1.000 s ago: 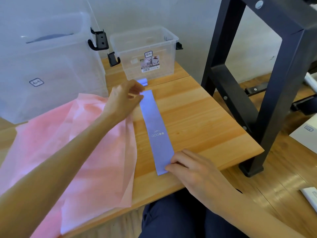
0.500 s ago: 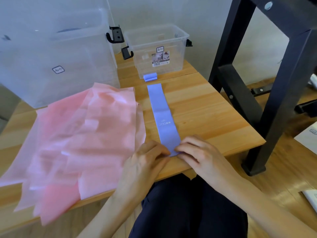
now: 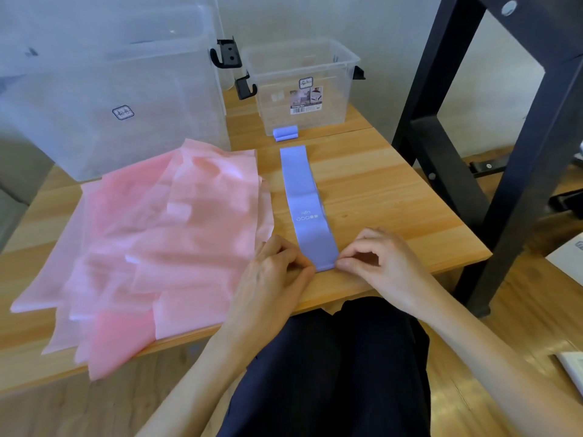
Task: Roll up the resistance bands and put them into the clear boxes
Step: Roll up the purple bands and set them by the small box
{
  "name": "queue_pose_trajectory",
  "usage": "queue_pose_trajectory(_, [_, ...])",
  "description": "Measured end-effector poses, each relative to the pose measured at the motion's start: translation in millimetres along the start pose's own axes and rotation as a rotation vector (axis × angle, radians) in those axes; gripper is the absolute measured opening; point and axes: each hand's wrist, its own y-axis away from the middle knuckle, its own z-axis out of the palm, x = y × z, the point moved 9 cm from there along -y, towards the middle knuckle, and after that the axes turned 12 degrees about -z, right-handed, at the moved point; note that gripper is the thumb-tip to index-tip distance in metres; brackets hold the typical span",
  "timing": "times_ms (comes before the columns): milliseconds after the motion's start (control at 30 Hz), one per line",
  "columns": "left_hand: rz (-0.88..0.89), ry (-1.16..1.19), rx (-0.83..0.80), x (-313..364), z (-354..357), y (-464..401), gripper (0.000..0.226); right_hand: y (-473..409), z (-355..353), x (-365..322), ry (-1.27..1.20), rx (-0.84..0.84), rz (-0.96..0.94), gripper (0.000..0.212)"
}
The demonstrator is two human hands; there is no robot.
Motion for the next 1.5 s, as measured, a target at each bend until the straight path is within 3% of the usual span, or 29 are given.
queue_pose_trajectory(333, [-0.079,-0.043,-0.039,-4,-4,-7,0.007,-5,4,-4,0.073,-0.076,0.159,0.019])
queue_pose_trajectory(600, [-0.101,-0.154,-0.003,7,-3,-10,0.017,-5,4,-13,0.37,-0.036,0.146,0.019])
queue_pose_trajectory(767, [0.015,-0.073,0.028,11,-6,-10,0.017,0,4,-16,0.19,0.075,0.015,0.02])
queue_pose_trajectory(867, [0.079,-0.027,0.025,10,-5,-1,0.016,6,3,-11,0.135,0.113,-0.05,0.008])
queue_pose_trajectory(1000, [0.149,-0.032,0.038,6,-3,9,0.003,8,2,-7,0.087,0.086,-0.098,0.012])
queue_pose_trajectory(1267, [0.084,0.01,0.004,5,-1,5,0.004,6,1,-15,0.152,0.058,-0.162,0.009])
queue_pose_trajectory(1500, [0.022,-0.008,-0.086,5,1,7,0.008,0,2,-14,0.144,-0.02,-0.11,0.005])
